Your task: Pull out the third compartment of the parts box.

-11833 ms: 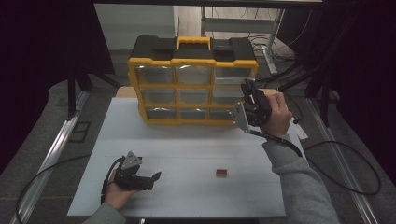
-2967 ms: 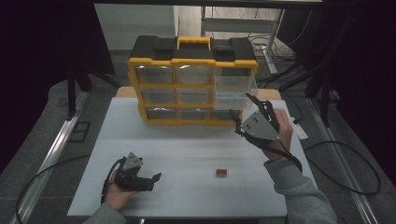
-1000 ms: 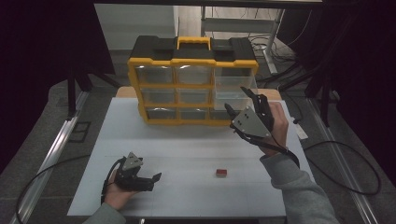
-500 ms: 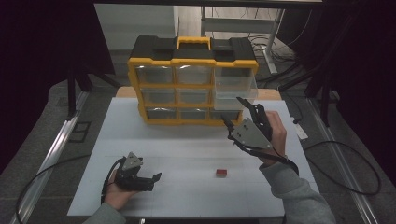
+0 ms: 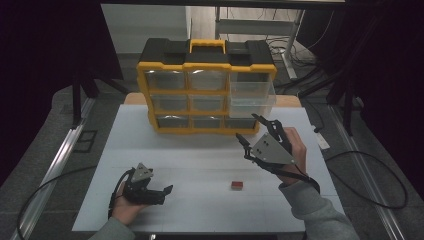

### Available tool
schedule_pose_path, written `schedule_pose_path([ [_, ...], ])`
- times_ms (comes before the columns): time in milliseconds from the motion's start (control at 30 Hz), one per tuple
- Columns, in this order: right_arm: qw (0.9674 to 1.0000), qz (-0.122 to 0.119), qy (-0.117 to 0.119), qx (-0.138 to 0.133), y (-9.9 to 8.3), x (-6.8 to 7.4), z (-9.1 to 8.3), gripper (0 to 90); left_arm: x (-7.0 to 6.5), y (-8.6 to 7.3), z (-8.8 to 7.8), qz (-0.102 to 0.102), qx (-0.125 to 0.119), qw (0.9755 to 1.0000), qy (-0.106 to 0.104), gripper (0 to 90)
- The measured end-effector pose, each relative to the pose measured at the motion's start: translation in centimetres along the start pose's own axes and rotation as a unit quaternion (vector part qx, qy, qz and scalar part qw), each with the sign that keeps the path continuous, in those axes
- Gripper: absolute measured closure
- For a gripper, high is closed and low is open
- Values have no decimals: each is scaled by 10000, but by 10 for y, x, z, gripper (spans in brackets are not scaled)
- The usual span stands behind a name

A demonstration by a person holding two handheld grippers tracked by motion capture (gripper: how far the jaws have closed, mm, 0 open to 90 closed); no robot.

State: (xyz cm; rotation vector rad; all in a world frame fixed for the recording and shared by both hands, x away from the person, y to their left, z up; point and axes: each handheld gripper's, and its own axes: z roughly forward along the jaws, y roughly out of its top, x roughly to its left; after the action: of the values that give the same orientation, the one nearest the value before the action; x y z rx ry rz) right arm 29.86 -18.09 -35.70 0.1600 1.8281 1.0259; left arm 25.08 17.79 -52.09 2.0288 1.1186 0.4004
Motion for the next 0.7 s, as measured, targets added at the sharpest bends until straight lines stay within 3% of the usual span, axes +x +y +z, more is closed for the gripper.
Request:
schedule_pose_path([
  [200,9989,295,358,67,-6,3,-1,314,0,0,0,1,3,10000,1,63],
  [400,9953,624,738,115,-12,5,-2,309,1,0,0,-1,-3,10000,0,63],
  [600,9899,897,1075,201,-17,7,-1,306,1,0,-1,-5,-12,10000,4,63],
  [700,9854,1059,1310,251,-20,8,0,304,1,0,-1,2,-10,10000,9,63],
])
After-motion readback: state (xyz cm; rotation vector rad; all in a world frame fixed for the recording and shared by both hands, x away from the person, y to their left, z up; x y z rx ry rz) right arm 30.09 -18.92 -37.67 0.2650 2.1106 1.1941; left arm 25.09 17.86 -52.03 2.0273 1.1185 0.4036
